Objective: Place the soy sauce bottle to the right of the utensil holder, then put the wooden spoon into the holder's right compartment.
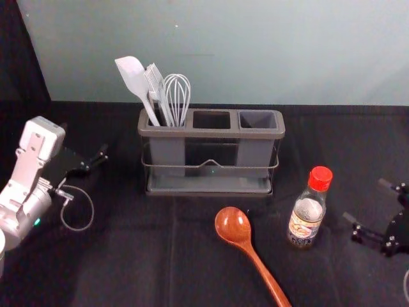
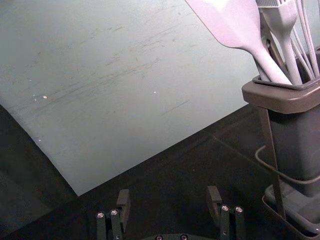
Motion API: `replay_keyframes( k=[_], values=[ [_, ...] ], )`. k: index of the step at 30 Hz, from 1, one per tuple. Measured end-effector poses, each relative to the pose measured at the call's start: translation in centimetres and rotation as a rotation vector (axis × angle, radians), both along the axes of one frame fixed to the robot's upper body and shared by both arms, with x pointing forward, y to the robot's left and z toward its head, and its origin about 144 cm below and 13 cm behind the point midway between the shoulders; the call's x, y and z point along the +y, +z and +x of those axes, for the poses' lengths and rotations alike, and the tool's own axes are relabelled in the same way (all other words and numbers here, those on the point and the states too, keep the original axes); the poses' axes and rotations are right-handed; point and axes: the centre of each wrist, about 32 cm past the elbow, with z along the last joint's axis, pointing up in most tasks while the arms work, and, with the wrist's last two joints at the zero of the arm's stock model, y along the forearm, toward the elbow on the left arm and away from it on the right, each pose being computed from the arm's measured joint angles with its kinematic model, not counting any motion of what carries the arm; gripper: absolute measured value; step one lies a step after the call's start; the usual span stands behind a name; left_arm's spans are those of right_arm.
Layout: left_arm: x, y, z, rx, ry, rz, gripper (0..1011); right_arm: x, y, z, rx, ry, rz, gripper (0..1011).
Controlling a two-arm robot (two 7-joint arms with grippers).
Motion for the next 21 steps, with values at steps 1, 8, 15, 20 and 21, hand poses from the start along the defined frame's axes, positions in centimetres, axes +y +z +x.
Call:
replay_keyframes(
  k=[1,8,15,20,21],
  values=[
    [0.0,0.0,0.0,0.0,0.0,0.0,1005,0.1,0.0,0.0,0.0,0.011,0.009,1004],
    [0.0,0.0,0.0,0.0,0.0,0.0,1005,1.3,-0.4,1.1,0.006,0.065,0.073,1004],
    [0.0,0.0,0.0,0.0,0.0,0.0,1005,2.6,-1.0,2.7,0.013,0.054,0.126,1004],
    [0.0,0.0,0.0,0.0,0.0,0.0,1005,3.5,-1.3,3.9,0.024,0.052,0.161,1004],
    [0.0,0.0,0.0,0.0,0.0,0.0,1005,3.7,-1.4,4.2,0.03,0.053,0.167,1004]
  ],
)
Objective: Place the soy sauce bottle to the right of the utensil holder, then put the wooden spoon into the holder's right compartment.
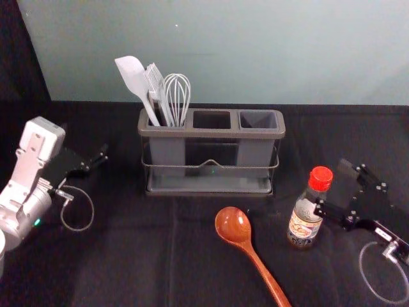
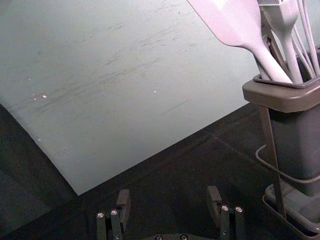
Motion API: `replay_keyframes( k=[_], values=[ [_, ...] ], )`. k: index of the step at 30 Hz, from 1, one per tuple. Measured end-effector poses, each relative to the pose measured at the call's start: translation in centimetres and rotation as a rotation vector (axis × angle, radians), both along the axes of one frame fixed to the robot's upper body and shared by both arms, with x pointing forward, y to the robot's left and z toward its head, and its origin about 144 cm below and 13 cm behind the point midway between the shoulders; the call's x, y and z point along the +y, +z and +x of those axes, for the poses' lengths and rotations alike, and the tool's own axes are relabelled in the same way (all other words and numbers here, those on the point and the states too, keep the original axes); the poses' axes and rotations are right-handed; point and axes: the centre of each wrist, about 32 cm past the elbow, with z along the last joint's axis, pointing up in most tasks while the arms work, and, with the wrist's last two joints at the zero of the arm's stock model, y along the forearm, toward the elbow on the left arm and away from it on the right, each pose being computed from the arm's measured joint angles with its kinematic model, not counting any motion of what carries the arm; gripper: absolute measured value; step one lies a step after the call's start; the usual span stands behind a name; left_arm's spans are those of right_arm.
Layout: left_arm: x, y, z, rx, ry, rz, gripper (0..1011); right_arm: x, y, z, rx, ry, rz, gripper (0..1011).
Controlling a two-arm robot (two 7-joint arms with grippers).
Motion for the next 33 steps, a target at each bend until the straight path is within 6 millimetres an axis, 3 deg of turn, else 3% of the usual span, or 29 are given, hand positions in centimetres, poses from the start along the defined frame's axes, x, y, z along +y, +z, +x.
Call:
replay_keyframes(
  k=[16,33],
  values=[
    [0.0,0.0,0.0,0.0,0.0,0.0,1005,1.4,-0.1,1.5,0.041,0.019,0.024,1004],
    [0.0,0.0,0.0,0.0,0.0,0.0,1005,1.8,0.6,1.6,0.034,0.026,0.018,1004]
  ],
)
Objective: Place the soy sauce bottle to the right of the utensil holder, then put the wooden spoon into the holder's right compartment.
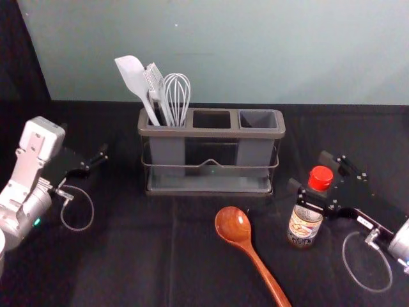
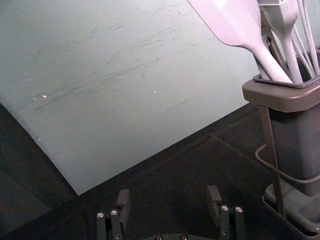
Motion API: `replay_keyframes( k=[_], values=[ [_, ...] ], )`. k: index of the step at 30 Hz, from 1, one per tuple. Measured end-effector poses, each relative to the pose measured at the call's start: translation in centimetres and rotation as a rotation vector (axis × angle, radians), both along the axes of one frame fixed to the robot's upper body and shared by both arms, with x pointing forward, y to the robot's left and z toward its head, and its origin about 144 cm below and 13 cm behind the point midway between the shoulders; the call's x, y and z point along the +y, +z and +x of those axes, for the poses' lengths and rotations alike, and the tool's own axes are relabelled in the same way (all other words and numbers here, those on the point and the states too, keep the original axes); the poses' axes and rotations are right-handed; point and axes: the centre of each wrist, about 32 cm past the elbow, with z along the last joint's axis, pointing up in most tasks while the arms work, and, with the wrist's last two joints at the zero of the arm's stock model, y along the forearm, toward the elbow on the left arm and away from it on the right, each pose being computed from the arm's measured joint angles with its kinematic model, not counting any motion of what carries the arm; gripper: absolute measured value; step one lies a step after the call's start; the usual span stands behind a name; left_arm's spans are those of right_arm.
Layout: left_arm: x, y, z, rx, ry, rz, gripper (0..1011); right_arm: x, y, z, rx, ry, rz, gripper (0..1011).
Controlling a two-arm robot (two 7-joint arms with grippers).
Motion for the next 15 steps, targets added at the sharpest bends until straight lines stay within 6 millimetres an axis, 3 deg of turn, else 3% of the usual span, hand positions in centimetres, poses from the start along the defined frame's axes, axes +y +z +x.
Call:
replay_keyframes(
  k=[15],
  values=[
    [0.0,0.0,0.0,0.0,0.0,0.0,1005,-0.28,-0.34,-0.01,0.013,-0.001,0.02,1004]
  ],
)
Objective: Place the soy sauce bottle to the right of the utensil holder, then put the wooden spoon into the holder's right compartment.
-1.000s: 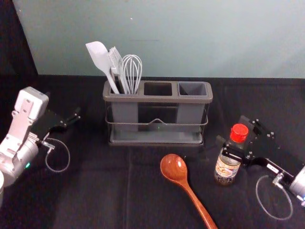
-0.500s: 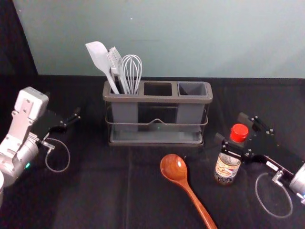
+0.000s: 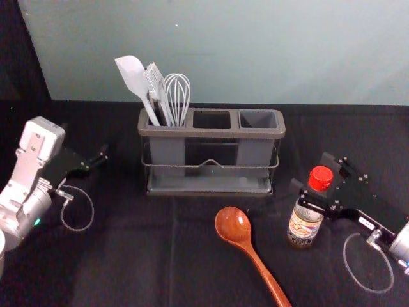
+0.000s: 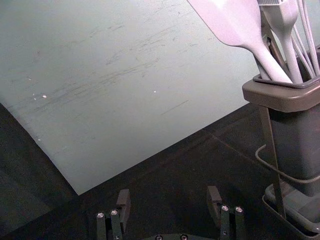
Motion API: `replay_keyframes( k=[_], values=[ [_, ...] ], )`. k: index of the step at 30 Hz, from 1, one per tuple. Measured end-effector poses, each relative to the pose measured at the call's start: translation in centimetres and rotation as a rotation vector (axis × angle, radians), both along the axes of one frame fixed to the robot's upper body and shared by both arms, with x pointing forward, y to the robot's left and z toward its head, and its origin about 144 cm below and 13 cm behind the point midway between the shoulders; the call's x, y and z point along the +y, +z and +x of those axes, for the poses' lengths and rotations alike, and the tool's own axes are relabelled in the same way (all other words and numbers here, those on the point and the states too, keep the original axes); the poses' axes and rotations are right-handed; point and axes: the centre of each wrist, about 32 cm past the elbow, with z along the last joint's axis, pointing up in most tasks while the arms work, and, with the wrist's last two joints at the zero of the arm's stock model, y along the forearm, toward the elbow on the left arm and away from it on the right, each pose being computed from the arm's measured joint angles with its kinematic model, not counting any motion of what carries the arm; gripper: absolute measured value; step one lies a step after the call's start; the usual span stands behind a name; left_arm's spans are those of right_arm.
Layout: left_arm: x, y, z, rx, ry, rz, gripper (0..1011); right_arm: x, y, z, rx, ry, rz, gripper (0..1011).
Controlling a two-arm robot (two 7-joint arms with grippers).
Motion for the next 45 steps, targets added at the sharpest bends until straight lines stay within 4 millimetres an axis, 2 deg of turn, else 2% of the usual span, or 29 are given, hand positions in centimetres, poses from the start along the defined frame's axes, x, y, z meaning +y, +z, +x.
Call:
replay_keyframes(
  k=[10,13,17,23,24,26,27,29,45],
  values=[
    [0.0,0.0,0.0,0.0,0.0,0.0,1005,0.0,-0.1,0.0,0.001,0.0,0.002,984],
    [0.0,0.0,0.0,0.0,0.0,0.0,1005,0.0,0.0,0.0,0.0,-0.001,0.003,889],
    [0.0,0.0,0.0,0.0,0.0,0.0,1005,0.0,0.0,0.0,0.006,-0.004,0.007,814],
    [0.0,0.0,0.0,0.0,0.0,0.0,1005,0.0,0.0,-0.2,0.014,-0.006,0.012,601],
    [0.0,0.0,0.0,0.0,0.0,0.0,1005,0.0,0.0,-0.2,0.014,-0.006,0.012,601],
    [0.0,0.0,0.0,0.0,0.0,0.0,1005,0.1,0.0,-0.2,0.013,-0.008,0.011,510],
    [0.0,0.0,0.0,0.0,0.0,0.0,1005,0.1,0.1,-0.2,0.012,-0.01,0.011,510],
    [0.0,0.0,0.0,0.0,0.0,0.0,1005,0.1,0.1,-0.3,0.012,-0.011,0.009,403],
    [0.0,0.0,0.0,0.0,0.0,0.0,1005,-0.3,1.6,-0.7,-0.015,-0.024,-0.015,383]
  ],
)
